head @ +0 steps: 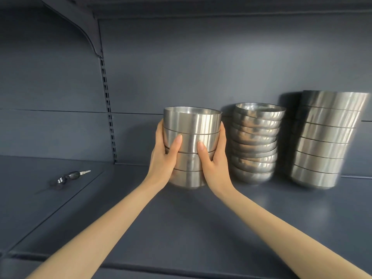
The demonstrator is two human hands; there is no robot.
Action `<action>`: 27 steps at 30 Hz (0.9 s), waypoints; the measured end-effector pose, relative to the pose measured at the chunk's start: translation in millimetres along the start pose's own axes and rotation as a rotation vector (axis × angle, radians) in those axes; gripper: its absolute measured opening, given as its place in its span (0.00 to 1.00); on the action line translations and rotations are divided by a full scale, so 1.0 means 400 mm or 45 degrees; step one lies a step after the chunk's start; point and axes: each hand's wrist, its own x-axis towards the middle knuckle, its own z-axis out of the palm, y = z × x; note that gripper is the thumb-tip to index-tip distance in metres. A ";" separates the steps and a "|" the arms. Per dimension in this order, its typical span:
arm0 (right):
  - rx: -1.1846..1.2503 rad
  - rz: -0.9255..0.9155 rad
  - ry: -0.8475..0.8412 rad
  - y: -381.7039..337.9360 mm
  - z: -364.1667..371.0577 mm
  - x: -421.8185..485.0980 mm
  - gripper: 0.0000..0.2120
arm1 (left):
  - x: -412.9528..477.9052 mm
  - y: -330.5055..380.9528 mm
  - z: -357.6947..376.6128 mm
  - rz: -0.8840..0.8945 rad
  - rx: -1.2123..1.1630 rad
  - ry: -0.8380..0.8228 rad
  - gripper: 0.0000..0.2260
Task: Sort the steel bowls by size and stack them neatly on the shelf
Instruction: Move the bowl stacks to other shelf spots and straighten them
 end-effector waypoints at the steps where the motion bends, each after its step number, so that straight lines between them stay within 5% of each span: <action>1: 0.001 -0.003 -0.003 -0.005 0.001 -0.005 0.41 | -0.007 0.005 -0.003 -0.002 0.002 0.004 0.31; 10: 0.022 0.008 -0.044 -0.057 0.094 -0.038 0.42 | -0.043 0.045 -0.111 -0.010 0.007 0.056 0.24; 19: 0.064 0.015 -0.056 -0.130 0.318 -0.109 0.43 | -0.086 0.066 -0.353 0.011 0.036 0.052 0.36; 27: 0.109 0.005 -0.055 -0.229 0.566 -0.182 0.43 | -0.122 0.102 -0.625 0.027 0.053 0.049 0.32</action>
